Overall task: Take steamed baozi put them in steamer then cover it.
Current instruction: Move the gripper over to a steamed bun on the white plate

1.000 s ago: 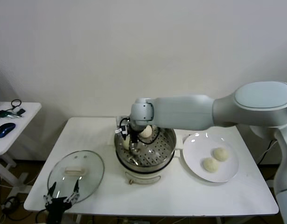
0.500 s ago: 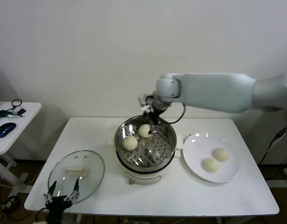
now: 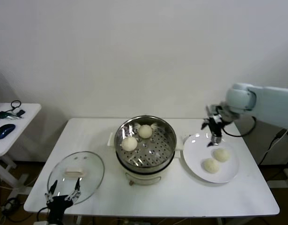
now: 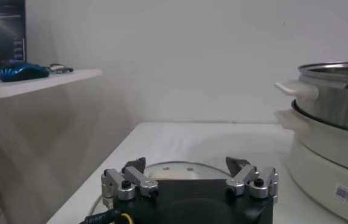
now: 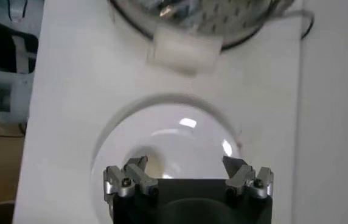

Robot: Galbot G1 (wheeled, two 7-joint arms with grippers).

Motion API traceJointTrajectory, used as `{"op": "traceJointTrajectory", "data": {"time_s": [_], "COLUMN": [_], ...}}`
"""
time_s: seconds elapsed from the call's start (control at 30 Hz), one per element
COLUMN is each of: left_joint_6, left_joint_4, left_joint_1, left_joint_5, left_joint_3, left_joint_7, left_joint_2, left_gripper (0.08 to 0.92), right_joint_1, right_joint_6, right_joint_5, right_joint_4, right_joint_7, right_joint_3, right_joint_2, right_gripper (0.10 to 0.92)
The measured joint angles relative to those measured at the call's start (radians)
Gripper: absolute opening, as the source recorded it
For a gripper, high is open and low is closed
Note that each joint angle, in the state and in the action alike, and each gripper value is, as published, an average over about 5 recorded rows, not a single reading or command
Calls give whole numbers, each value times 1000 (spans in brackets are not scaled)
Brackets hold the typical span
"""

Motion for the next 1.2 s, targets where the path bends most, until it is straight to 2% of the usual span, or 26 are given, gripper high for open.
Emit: {"op": "traceJointTrajectory", "data": {"time_s": [0.27,0.63,1.0,1.2], "left_joint_6": [-4,-10,-10,-11], "left_joint_4": [8,19,24,25], "left_joint_1": [4,12,6,5], "left_joint_5": [5,15,17,17], "left_joint_3": [-2,-2,0,-1], "left_joint_7": [-1,-4,-6,-8], "left_joint_2": [-12,-20,-22,-22], "left_gripper": [823,823,823,823], "right_joint_1": [-220,-469,-559,-561], "right_joint_6": [-9,-20,-22,-14], "right_joint_5": [-97,-181,-197,-204], "right_joint_4": [-60,-153,-207,-213], "right_joint_7": [16,41,50,32], "right_joint_3": [147,329,419,422], "right_joint_2": [-49,-30,-2,-3], "right_gripper": [823,823,818,782]}}
